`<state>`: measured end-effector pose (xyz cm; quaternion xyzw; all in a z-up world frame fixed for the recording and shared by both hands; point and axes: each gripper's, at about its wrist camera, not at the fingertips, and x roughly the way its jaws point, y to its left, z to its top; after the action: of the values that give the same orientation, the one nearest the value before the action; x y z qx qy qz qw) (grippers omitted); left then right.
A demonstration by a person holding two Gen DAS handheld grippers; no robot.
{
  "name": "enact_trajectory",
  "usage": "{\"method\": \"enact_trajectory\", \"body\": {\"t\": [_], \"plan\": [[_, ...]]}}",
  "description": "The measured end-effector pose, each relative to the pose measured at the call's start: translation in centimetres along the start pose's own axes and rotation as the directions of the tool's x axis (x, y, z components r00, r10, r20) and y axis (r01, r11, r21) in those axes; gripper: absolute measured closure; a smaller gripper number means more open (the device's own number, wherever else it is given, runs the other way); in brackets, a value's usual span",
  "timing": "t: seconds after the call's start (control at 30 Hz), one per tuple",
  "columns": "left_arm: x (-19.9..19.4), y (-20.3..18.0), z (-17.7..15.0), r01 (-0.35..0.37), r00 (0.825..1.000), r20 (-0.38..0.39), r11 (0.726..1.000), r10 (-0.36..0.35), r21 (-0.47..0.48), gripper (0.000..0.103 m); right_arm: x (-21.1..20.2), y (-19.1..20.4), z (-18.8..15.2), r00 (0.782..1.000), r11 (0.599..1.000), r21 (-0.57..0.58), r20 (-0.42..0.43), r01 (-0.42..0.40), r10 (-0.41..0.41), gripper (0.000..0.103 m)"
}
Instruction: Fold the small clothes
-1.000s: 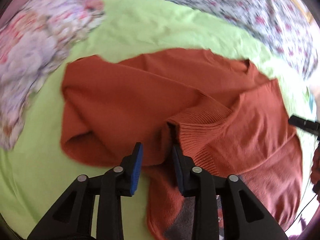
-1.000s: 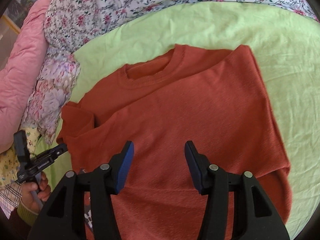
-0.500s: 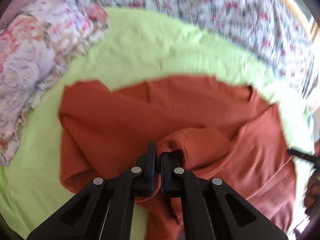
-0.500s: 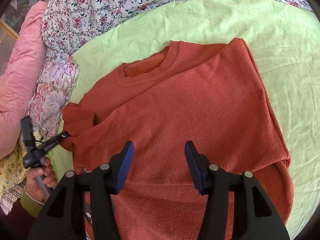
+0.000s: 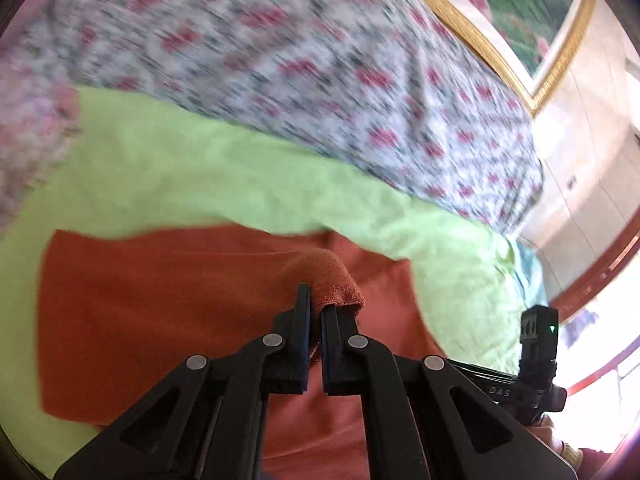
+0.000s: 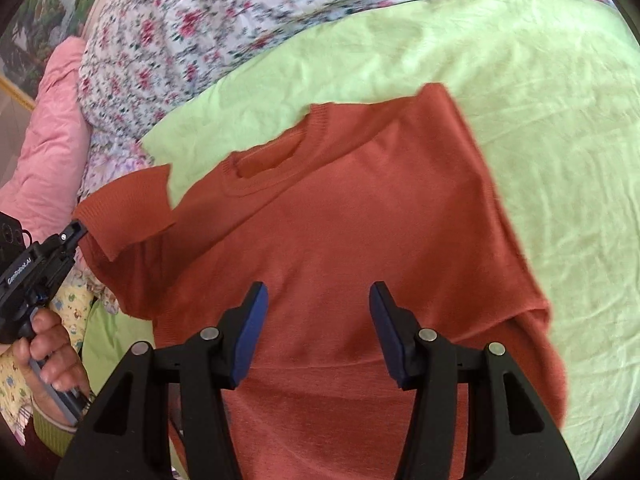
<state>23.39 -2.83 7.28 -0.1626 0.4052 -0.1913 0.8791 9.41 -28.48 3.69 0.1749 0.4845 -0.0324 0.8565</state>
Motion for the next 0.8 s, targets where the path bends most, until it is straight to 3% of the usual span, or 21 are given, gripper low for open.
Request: {"method": "enact_trajectory", "body": {"t": [0.1, 0.2, 0.37, 0.43, 0.63, 0.73, 0.8], "plan": [[4.0, -2.7, -1.6, 0.041, 0.998, -0.043, 0.999, -0.041, 0.011, 0.101, -1.0, -1.6, -0.1, 1.0, 0.999, 0.03, 0.018, 0.02, -0.021, 0.049], [7.9, -4.0, -3.4, 0.038, 0.994, -0.102, 0.999, -0.036, 0.023, 0.101, -1.9, -3.4, -0.1, 0.999, 0.997, 0.059, 0.033, 0.039, -0.041, 0.049], [12.0, -4.1, -5.9, 0.024, 0.982, -0.188, 0.999, -0.018, 0.03, 0.101, -2.6, -5.4, -0.5, 0.998, 0.993, 0.113, 0.037, 0.045, -0.049, 0.049], [12.6, -3.7, -6.7, 0.021, 0.975, -0.222, 0.999, -0.013, 0.033, 0.096, -2.5, -5.6, -0.7, 0.999, 0.992, 0.122, 0.032, 0.038, -0.042, 0.049], [8.4, -1.6, -8.3, -0.005, 0.974, -0.226, 0.999, 0.016, 0.05, 0.07, -0.9, -4.4, -0.8, 1.0, 0.992, 0.123, 0.013, -0.015, 0.013, 0.049], [4.7, 0.7, -9.4, -0.057, 0.978, -0.2, 0.997, 0.065, 0.045, 0.069, 0.7, -3.1, -0.5, 0.999, 0.993, 0.107, -0.001, -0.043, 0.043, 0.049], [2.1, 3.0, -10.4, -0.132, 0.974, -0.183, 0.991, 0.134, 0.024, 0.069, 1.9, -2.5, -0.4, 0.998, 0.991, 0.12, -0.021, -0.06, 0.063, 0.049]]}}
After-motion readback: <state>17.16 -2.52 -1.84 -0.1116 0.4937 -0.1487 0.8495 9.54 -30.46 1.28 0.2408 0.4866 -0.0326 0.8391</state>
